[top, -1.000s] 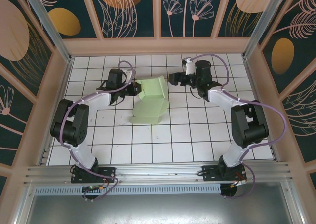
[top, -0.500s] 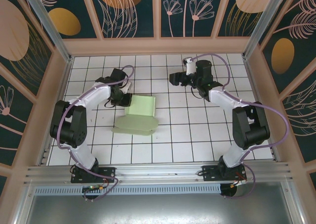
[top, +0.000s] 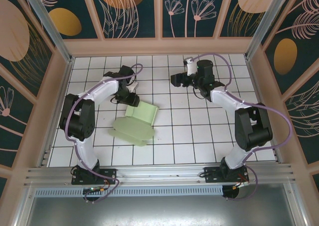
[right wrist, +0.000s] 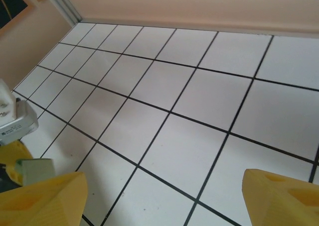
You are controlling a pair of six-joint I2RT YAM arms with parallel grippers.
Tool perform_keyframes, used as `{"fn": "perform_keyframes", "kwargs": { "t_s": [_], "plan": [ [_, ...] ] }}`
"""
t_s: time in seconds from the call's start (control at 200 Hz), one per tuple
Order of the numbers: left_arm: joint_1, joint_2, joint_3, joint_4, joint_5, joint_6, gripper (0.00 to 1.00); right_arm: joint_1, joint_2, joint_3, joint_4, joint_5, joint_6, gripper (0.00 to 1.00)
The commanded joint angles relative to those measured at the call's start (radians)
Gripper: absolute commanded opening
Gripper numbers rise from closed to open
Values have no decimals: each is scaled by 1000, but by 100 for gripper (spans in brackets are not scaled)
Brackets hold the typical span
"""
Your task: Fold the paper box
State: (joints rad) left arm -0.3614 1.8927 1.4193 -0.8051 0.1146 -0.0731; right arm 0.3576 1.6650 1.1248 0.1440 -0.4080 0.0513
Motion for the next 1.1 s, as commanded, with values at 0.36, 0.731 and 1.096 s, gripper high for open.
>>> {"fn": "perform_keyframes", "kwargs": {
  "t_s": [0.36,0.731,1.096],
  "plan": [
    [-1,-47,-115,111,-35,25,44,104,69,127,-69,61,-88,82],
    [0,59,-18,54,-52,32,11,103,67,97,-47,33,-62,82],
    [0,74,32,-33,-14,73,0,98,74,95,-32,11,-51,82]
  ]
}}
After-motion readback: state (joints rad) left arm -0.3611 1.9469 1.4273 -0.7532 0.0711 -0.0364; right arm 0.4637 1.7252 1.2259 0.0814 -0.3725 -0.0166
